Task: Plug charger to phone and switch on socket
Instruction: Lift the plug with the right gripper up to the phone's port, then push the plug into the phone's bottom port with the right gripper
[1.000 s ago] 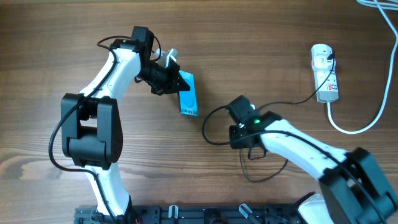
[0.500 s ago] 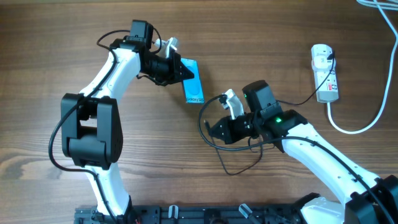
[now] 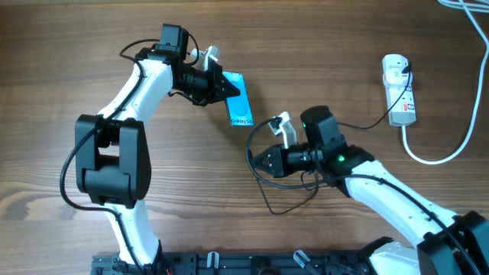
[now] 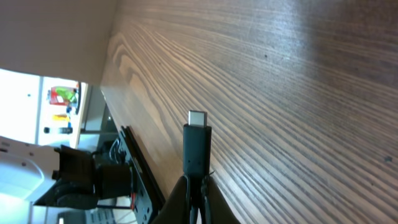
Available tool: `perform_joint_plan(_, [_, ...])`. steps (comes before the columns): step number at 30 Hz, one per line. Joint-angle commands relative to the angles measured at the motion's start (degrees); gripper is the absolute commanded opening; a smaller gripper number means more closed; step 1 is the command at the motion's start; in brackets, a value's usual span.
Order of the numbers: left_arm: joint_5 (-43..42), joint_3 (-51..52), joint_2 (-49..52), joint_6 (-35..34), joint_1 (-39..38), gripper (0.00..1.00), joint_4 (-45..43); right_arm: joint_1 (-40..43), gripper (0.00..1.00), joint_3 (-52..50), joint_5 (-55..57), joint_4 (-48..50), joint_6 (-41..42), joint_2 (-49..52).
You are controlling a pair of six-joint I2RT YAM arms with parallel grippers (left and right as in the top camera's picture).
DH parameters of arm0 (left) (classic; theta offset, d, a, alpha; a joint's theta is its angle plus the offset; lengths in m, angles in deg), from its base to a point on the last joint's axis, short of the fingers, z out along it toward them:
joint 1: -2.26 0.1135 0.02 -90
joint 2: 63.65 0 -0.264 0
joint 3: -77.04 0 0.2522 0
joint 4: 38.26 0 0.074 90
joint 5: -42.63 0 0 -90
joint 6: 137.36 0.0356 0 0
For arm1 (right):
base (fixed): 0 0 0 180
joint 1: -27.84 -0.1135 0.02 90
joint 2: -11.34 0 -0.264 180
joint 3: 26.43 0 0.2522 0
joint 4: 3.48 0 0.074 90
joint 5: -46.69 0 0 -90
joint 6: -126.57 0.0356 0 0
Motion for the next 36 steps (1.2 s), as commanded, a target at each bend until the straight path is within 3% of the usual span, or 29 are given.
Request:
perform_joint_plan(1, [-2.4,-0.3,-1.4,1.6,0.0,0.04,0.7,-0.8,0.04,-2.3,-1.1,4.2,2.9,-0.3])
perform_joint_plan(12, [-11.6,-0.3,-1.4,13.6,0.0,0.04,1.1,-3.8,0.04,-2.9,5.9,11.0,0.8,1.4])
perform_joint_plan(16, [-14.4,-0.3,-1.4,17.2,0.0,0.04,1.8,-3.8,0.04,-2.9,10.8,15.2,3.7,2.9])
perform_joint_plan(36, [-14.4,-0.3,-1.4,17.8,0.0,0.04,1.7,-3.8,0.04,-2.9,14.0,18.9,4.1,4.2])
